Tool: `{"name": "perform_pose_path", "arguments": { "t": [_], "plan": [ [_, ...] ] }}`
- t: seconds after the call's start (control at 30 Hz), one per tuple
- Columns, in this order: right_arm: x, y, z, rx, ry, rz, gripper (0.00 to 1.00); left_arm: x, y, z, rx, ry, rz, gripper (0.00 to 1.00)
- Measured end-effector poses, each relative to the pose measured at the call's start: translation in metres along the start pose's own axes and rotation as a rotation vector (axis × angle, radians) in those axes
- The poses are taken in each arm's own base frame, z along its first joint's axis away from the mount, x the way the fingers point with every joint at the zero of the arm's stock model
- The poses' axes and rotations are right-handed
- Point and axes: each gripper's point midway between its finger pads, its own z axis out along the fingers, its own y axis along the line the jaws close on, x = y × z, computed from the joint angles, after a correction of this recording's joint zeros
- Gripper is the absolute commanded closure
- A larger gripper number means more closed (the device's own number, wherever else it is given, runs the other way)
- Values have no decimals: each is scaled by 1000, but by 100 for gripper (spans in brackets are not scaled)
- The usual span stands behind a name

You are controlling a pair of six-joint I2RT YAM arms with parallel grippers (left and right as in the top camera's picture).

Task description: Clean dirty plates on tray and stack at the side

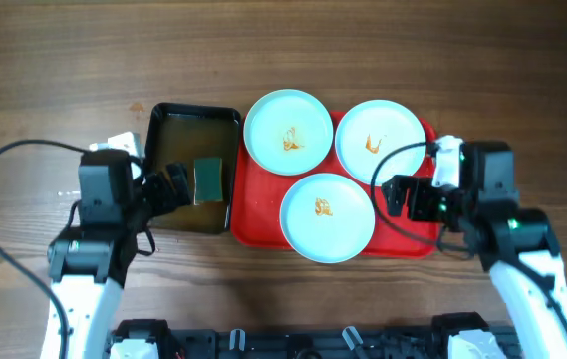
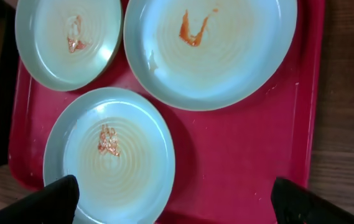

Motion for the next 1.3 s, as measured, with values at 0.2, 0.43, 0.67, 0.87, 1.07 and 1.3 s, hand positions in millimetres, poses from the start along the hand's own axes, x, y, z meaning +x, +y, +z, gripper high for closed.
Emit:
{"name": "perform_pose_path", "arguments": {
  "t": [0.2, 0.43, 0.67, 0.87, 1.07, 1.3],
  "plan": [
    [-2, 16, 14, -99, 74, 16, 0, 12, -8, 10, 42, 100, -6, 0],
    [-5, 18, 14, -110, 62, 12, 1, -32, -45, 9, 186, -73, 35, 17],
    [-6, 19, 14, -111, 59, 11, 1, 5, -57, 89, 55, 88, 139, 25],
    [-6, 19, 14, -111, 59, 11, 1, 41, -40, 133, -36, 227, 121, 28],
    [-6, 19, 14, -111, 59, 11, 0, 64, -34, 148, -54, 311, 110, 61],
    [-6, 19, 14, -111, 59, 11, 1, 69, -33, 150, -64, 330, 90, 96]
  ]
}}
